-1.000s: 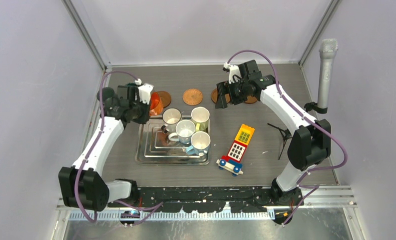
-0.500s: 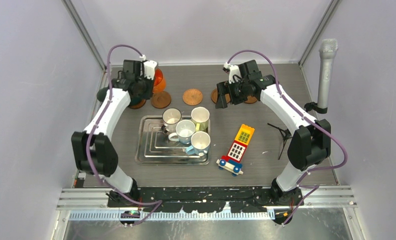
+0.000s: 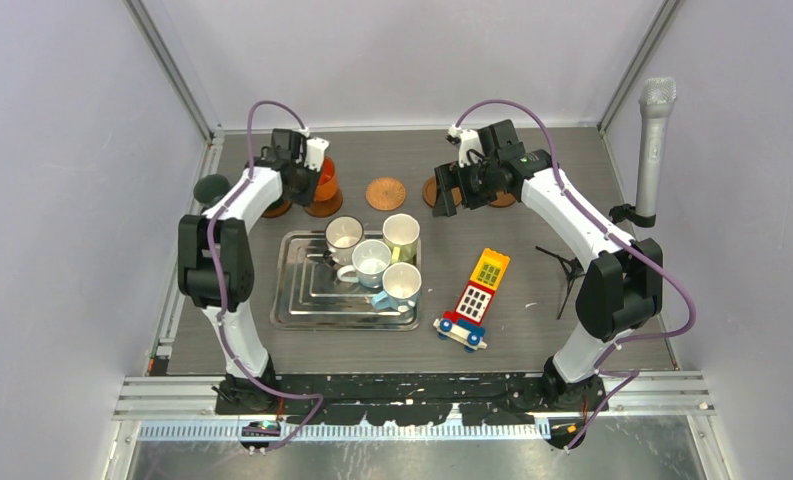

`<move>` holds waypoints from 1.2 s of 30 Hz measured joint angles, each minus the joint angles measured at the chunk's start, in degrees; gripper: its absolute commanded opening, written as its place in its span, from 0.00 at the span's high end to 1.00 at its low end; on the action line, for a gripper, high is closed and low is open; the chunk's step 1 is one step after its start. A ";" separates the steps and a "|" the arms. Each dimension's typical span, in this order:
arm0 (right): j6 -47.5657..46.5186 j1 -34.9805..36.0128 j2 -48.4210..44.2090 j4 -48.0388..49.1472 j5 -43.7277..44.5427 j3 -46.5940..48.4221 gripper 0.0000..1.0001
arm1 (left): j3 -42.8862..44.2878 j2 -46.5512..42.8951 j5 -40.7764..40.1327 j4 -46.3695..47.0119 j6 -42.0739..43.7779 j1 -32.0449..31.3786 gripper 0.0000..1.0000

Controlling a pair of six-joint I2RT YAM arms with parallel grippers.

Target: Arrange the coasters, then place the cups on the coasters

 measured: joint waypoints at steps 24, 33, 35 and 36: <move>-0.66 -0.09 0.00 0.00 0.76 0.00 0.12 | 0.00 6.05 1.90 4.09 1.11 1.90 1.00; -0.83 -0.09 0.00 0.00 0.76 0.00 0.12 | -0.20 5.97 3.02 3.89 1.07 1.88 1.00; -0.83 -0.09 0.00 0.00 0.76 0.00 0.12 | -0.44 5.81 3.02 3.89 1.09 1.88 1.00; -0.83 -0.09 0.00 0.00 0.76 0.00 0.12 | -0.63 5.66 2.99 3.89 1.09 1.88 1.00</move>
